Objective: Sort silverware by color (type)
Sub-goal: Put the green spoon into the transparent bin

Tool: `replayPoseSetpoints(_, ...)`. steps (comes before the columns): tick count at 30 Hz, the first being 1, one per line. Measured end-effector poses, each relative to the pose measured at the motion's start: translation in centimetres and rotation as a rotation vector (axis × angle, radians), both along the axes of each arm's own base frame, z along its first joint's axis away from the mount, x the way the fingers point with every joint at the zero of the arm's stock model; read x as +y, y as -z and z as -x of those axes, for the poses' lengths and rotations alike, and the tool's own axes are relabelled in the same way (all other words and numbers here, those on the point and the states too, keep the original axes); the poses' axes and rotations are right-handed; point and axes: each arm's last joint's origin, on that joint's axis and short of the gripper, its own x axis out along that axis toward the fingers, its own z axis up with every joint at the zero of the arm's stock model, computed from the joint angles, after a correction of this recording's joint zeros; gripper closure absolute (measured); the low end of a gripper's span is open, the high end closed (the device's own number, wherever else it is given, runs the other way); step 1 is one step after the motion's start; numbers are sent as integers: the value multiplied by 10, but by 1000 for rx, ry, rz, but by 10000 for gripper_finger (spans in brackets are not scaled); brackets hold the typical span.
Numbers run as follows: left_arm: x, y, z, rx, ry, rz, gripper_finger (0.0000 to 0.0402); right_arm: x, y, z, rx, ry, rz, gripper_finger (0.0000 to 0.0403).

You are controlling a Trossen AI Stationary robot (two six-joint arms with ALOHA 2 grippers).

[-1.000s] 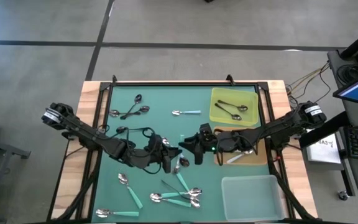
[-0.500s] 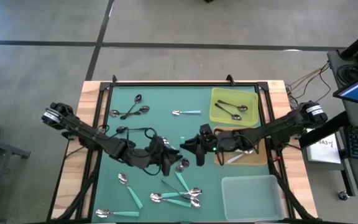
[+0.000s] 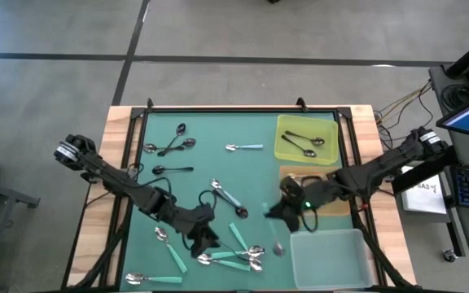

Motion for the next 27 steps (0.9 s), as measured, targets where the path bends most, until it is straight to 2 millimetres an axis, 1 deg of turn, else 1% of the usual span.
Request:
replayPoseSetpoints(6, -26, 9, 26, 153, 46, 20, 272, 33, 4, 27, 144, -120, -107, 365)
replayPoseSetpoints(10, -48, 9, 44, 197, 77, 72, 272, 46, 13, 45, 282, -151, -103, 365)
replayPoseSetpoints(13, -61, 12, 58, 246, 85, 84, 272, 49, 23, 61, 437, -170, -53, 365)
replayPoseSetpoints(16, -70, 14, 72, 319, 69, 107, 272, 48, 34, 78, 610, -151, 14, 365)
replayPoseSetpoints(20, -79, 17, 88, 374, 76, 110, 272, 49, 43, 96, 783, -141, 65, 365)
replayPoseSetpoints(23, -81, 19, 95, 410, 77, 87, 272, 52, 47, 102, 839, -168, 89, 365)
replayPoseSetpoints(26, -78, 23, 98, 479, 9, 88, 272, 55, 50, 103, 862, -158, 89, 364)
replayPoseSetpoints(27, -77, 23, 98, 494, -9, 90, 272, 57, 51, 103, 866, -159, 91, 358)
